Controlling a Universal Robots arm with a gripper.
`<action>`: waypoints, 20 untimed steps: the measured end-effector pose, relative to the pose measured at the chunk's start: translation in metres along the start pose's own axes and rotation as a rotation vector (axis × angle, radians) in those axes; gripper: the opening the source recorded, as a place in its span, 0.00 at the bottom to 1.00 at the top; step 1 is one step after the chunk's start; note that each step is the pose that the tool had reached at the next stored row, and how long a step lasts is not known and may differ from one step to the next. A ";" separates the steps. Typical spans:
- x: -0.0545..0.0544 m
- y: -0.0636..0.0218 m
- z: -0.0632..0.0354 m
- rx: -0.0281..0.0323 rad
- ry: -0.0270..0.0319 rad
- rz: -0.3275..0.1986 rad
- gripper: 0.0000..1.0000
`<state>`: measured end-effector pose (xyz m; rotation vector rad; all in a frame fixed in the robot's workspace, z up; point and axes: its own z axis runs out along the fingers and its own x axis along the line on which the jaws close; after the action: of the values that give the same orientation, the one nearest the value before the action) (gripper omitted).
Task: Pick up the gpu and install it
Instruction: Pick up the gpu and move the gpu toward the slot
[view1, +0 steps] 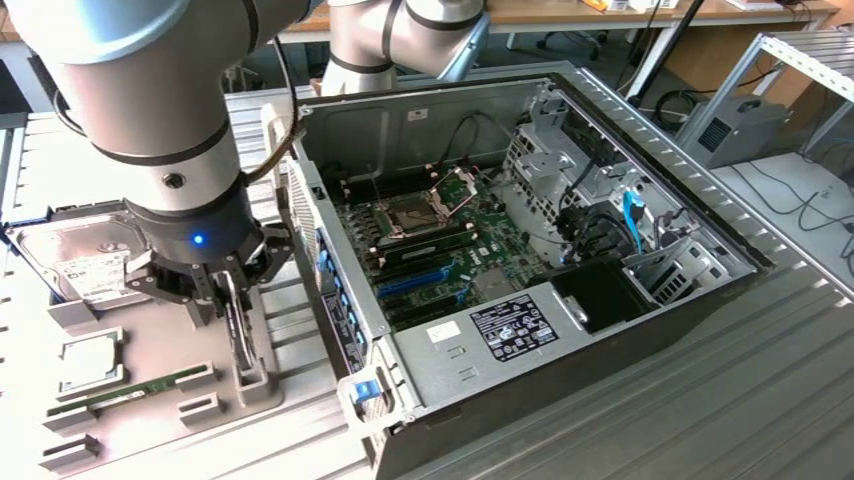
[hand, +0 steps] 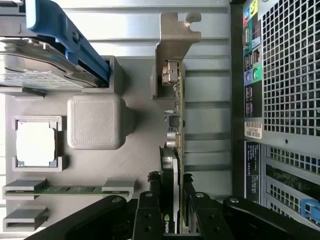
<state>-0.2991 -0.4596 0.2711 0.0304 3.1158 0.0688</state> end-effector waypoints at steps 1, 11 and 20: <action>0.000 0.0001 -0.0028 0.0000 0.0000 0.000 0.27; -0.001 0.0017 -0.0315 0.0002 0.0001 0.000 0.27; -0.001 0.0031 -0.0536 0.0025 0.0001 0.000 0.27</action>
<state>-0.2991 -0.4588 0.3248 0.0304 3.1160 0.0650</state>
